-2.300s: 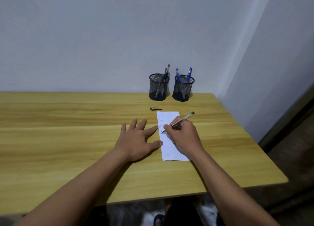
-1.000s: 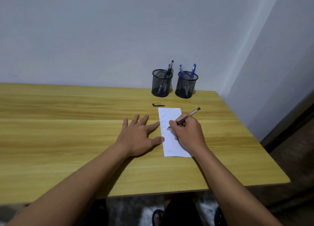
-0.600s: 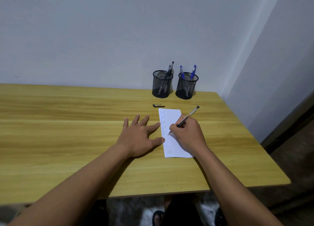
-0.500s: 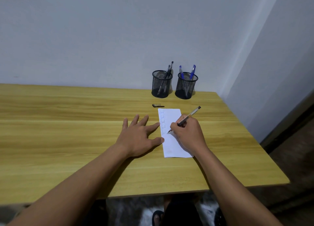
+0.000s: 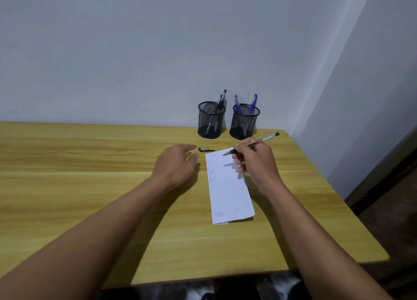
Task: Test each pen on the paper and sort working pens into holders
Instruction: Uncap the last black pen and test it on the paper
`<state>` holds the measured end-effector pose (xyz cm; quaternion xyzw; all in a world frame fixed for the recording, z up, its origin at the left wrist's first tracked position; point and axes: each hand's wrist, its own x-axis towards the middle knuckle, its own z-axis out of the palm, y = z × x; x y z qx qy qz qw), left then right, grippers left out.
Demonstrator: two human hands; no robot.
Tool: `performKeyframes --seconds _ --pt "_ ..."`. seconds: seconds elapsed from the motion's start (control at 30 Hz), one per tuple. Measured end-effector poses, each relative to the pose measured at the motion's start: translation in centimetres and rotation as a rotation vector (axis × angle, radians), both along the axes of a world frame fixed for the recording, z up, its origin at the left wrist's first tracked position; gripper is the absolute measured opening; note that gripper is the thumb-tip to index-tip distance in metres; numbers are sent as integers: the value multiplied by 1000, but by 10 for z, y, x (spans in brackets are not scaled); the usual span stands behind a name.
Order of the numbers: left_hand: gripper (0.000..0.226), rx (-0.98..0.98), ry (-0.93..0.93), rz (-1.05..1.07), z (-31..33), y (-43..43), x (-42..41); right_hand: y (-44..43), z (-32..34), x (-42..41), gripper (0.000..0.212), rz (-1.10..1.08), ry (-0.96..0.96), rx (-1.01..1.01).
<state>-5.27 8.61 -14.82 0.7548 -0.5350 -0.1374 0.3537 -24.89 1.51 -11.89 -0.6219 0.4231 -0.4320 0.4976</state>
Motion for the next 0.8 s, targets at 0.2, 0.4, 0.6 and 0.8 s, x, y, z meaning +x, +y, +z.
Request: performKeyframes --seconds 0.2,0.4,0.6,0.8 --pt "34 86 -219 -2 -8 -52 8 -22 3 8 13 -45 12 -7" --pt "21 8 -342 10 -19 -59 9 -31 -2 9 7 -59 14 -11" --pt "22 -139 -54 -32 4 -39 9 -26 0 7 7 -35 -69 36" --pt "15 -240 44 -83 40 -19 3 -16 17 9 5 13 -177 79"
